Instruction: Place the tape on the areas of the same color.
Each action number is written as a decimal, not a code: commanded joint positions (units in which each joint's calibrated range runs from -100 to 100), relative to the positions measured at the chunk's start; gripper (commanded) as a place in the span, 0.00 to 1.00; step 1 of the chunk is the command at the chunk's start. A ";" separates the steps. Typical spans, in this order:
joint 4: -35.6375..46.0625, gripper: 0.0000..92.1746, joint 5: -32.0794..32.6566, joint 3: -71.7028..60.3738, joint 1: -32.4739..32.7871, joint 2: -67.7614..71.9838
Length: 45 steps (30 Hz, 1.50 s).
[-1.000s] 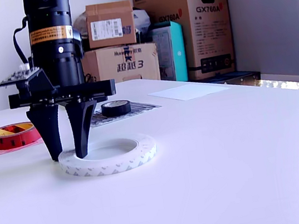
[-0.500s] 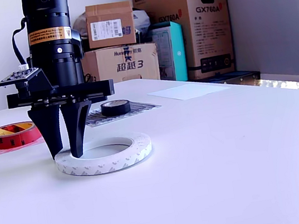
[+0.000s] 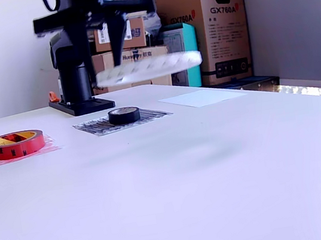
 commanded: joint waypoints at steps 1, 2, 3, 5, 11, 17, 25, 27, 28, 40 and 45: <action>0.17 0.00 -7.47 4.52 7.97 -10.08; 0.00 0.00 -8.46 6.33 10.18 -11.67; -0.25 0.00 -9.03 8.52 12.23 -13.26; -0.59 0.00 -10.09 13.33 16.49 -16.35; -6.36 0.00 -10.91 28.87 26.67 -22.71; -16.71 0.00 -12.88 44.86 30.54 -27.11; -28.85 0.00 -16.07 60.22 33.62 -31.78; -31.22 0.00 -16.31 62.95 34.33 -32.16; -32.32 0.00 -16.31 64.04 34.49 -32.16; -37.42 0.00 -17.38 67.03 34.49 -28.32; -37.42 0.00 -17.30 66.31 34.17 -27.48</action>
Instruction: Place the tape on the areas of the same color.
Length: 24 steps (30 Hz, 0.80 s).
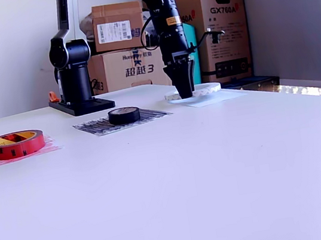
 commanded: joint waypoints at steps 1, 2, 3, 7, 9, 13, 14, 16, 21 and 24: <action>0.33 0.00 0.48 -0.63 0.12 -0.03; 0.33 0.00 0.64 -0.72 0.12 -0.03; 0.33 0.00 0.80 -0.72 0.12 -0.03; 0.33 0.00 1.05 -1.72 0.04 0.07; 0.33 0.00 1.05 -2.26 0.04 0.07; 0.33 0.00 1.13 -2.35 0.04 0.07; 0.33 0.00 1.13 -2.35 0.04 0.07; 0.33 0.00 1.13 -2.44 0.04 0.07; 0.33 0.00 3.34 -4.90 -0.51 0.44; 0.33 0.00 3.59 -6.62 -0.67 2.41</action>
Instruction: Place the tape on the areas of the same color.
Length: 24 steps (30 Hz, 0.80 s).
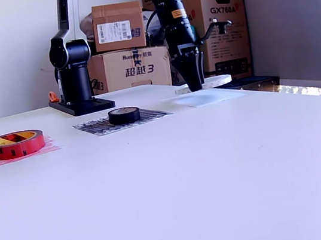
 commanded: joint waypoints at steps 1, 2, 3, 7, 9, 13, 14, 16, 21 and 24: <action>0.22 0.00 0.78 -2.27 -0.56 2.45; 0.31 0.00 0.78 -2.81 -0.64 2.92; 0.31 0.00 0.78 -3.00 -0.64 3.20; 0.31 0.00 0.38 -2.36 -0.56 3.48; 0.31 0.00 0.38 -2.09 -0.56 3.57; 0.39 0.00 0.21 -1.36 -0.41 3.66; 0.39 0.00 0.13 -1.00 -0.33 3.66; 0.39 0.00 0.13 -0.54 -0.09 3.66; 0.39 0.00 0.21 -0.54 0.15 3.66; 0.39 0.00 0.21 -0.54 0.15 3.66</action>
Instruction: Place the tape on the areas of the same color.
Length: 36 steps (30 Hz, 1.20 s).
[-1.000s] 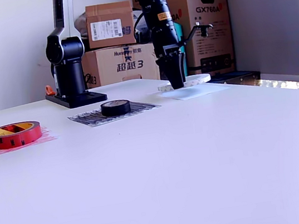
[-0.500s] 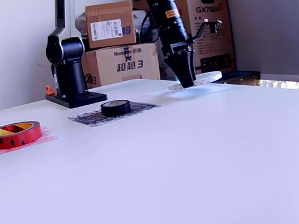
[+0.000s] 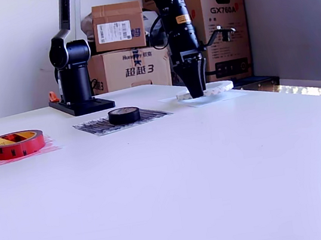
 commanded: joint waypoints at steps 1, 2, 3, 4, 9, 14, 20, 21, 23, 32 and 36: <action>0.24 0.00 -0.37 0.15 0.03 0.43; 0.24 0.00 -0.37 0.15 0.03 0.43; 0.24 0.00 -0.37 0.15 0.03 0.43; 0.24 0.00 -0.37 0.15 0.03 0.43; 0.66 0.00 -0.53 0.15 0.19 0.43; 0.75 0.00 -0.61 0.24 0.19 0.52; 0.83 0.00 -1.27 0.24 0.66 0.52; 0.83 0.00 -1.27 0.24 0.66 0.52; 0.83 0.00 -1.27 0.24 0.66 0.52; 0.83 0.12 -1.27 0.24 0.66 0.52; 0.92 0.31 -1.27 0.24 0.66 0.52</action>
